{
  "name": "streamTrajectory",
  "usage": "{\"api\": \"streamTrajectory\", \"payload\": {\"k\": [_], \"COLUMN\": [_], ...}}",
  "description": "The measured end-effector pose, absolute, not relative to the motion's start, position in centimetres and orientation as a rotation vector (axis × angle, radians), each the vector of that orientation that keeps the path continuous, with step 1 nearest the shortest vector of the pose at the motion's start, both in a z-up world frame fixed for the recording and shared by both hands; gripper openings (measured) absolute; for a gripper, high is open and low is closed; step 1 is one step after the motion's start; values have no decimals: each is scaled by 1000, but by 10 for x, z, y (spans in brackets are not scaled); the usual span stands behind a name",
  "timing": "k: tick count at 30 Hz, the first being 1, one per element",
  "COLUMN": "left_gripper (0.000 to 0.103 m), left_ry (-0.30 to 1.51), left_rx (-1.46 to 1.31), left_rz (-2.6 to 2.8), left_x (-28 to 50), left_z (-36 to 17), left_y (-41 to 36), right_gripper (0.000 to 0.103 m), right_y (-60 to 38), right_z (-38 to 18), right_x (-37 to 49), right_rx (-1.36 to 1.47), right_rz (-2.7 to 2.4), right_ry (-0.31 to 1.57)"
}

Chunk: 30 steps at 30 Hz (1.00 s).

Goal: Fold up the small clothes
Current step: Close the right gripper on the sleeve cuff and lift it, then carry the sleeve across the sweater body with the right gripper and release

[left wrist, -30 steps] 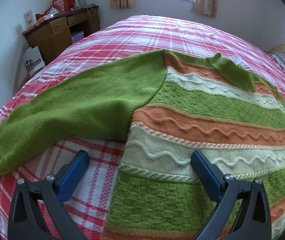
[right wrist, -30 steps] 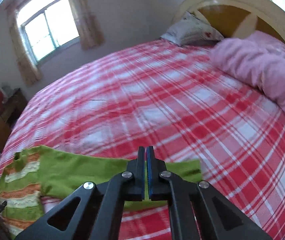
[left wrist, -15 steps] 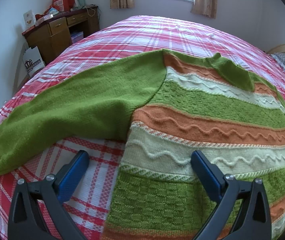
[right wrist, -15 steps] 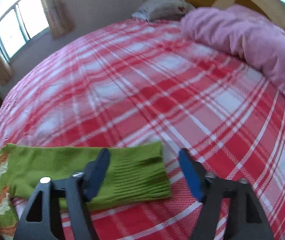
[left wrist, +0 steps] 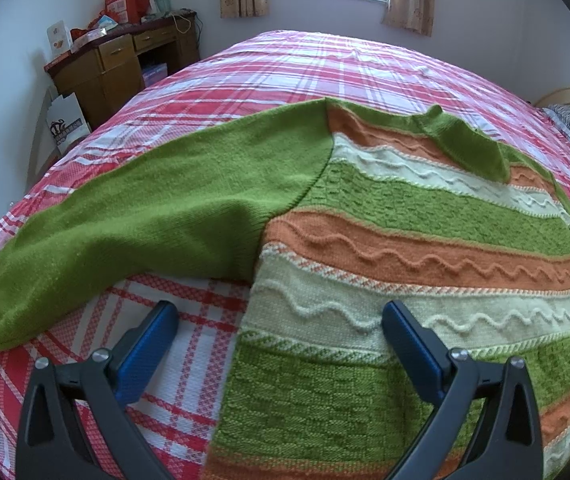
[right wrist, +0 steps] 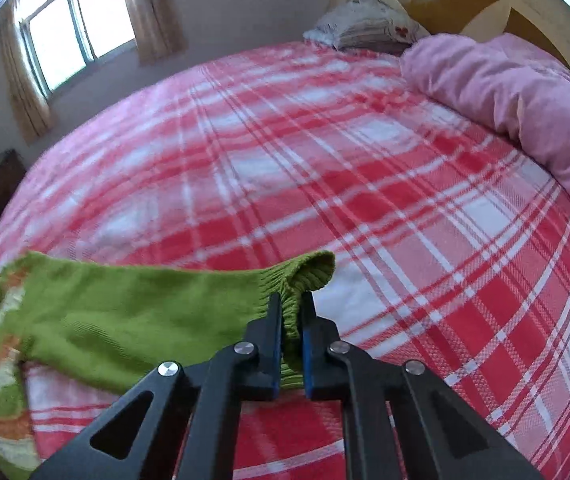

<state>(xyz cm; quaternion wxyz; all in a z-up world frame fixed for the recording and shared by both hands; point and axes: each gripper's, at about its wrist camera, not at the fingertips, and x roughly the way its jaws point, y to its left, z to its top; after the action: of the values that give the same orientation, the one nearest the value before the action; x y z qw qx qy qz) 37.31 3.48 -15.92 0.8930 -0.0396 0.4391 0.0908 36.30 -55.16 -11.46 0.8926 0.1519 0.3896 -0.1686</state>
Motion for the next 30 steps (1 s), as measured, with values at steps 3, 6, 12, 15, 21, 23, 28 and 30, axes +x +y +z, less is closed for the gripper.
{"api": "streamTrajectory", "payload": {"k": [3, 6, 12, 15, 21, 23, 28, 30], "left_gripper": [103, 103, 103, 103, 103, 103, 103, 103], "left_ry": [914, 907, 851, 806, 753, 747, 765, 759], "left_rx": [-79, -84, -73, -107, -98, -81, -93, -97], "left_rz": [175, 160, 137, 134, 126, 123, 103, 98], "left_x": [374, 373, 362, 355, 350, 350, 349, 349], "left_z": [-158, -156, -144, -135, -124, -126, -138, -136], "left_y": [36, 37, 38, 45, 50, 50, 49, 49], "right_gripper": [7, 7, 7, 7, 7, 7, 7, 7], "right_y": [-537, -516, -475, -453, -405, -390, -348, -330], "right_z": [-86, -55, -1, 20, 57, 68, 93, 101], "right_x": [368, 372, 385, 392, 406, 410, 420, 423], "right_rx": [298, 263, 204, 174, 117, 102, 50, 28], "right_rz": [-317, -281, -217, -181, -109, -85, -29, -2], "right_ry": [764, 718, 648, 628, 583, 567, 538, 525]}}
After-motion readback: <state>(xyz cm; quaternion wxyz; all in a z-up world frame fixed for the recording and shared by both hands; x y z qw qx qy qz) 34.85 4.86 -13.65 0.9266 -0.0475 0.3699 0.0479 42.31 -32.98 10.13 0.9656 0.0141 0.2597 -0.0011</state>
